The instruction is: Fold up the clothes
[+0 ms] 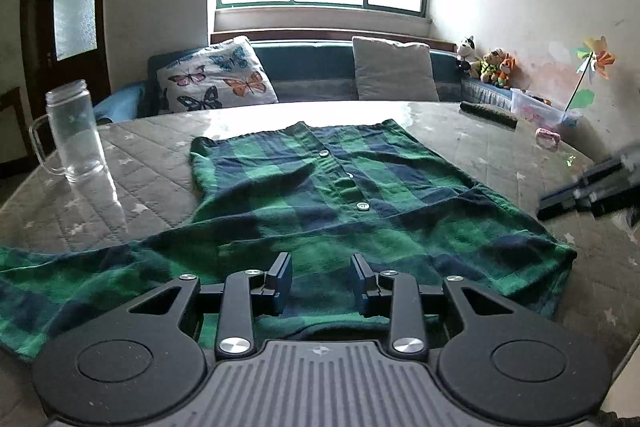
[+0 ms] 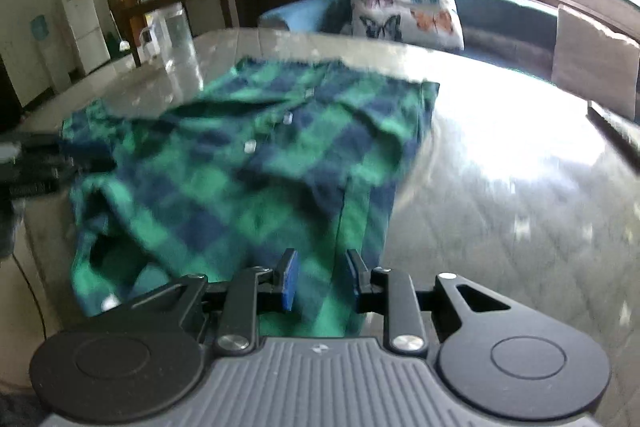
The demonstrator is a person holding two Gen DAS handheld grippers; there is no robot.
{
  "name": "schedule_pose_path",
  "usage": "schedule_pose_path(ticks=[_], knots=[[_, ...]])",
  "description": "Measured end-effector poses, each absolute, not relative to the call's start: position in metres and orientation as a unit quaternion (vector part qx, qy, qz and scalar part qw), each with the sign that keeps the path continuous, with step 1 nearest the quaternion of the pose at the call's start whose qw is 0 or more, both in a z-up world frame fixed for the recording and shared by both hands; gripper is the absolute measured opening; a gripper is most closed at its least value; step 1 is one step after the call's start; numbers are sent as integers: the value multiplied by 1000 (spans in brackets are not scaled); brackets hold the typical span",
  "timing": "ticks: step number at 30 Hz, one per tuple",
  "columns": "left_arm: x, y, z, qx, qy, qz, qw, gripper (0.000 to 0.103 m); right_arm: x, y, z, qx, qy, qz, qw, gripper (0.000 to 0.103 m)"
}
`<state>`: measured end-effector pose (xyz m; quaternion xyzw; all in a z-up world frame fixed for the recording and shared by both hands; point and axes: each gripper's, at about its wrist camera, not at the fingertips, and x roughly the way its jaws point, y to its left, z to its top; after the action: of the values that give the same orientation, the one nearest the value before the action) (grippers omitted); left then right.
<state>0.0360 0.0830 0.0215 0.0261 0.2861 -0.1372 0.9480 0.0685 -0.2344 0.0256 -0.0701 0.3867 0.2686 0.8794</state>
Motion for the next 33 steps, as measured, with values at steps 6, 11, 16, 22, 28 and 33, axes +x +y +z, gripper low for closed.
schedule_pose_path(ticks=[6,11,16,22,28,33], knots=[[45,82,7,27,309,-139,940,29,110,-213,15,-66,380,272,881,24],[49,84,-7,29,331,-135,933,29,134,-205,-8,-65,400,261,876,24],[46,90,-10,30,338,-130,932,29,131,-211,-8,-62,398,262,877,24],[39,95,-9,33,337,-123,933,29,93,-216,0,-98,399,287,865,25],[32,93,-10,40,333,-121,934,29,48,-222,-5,-126,397,297,859,26],[29,96,-9,33,332,-119,935,29,34,-220,-3,-149,389,296,859,27]])
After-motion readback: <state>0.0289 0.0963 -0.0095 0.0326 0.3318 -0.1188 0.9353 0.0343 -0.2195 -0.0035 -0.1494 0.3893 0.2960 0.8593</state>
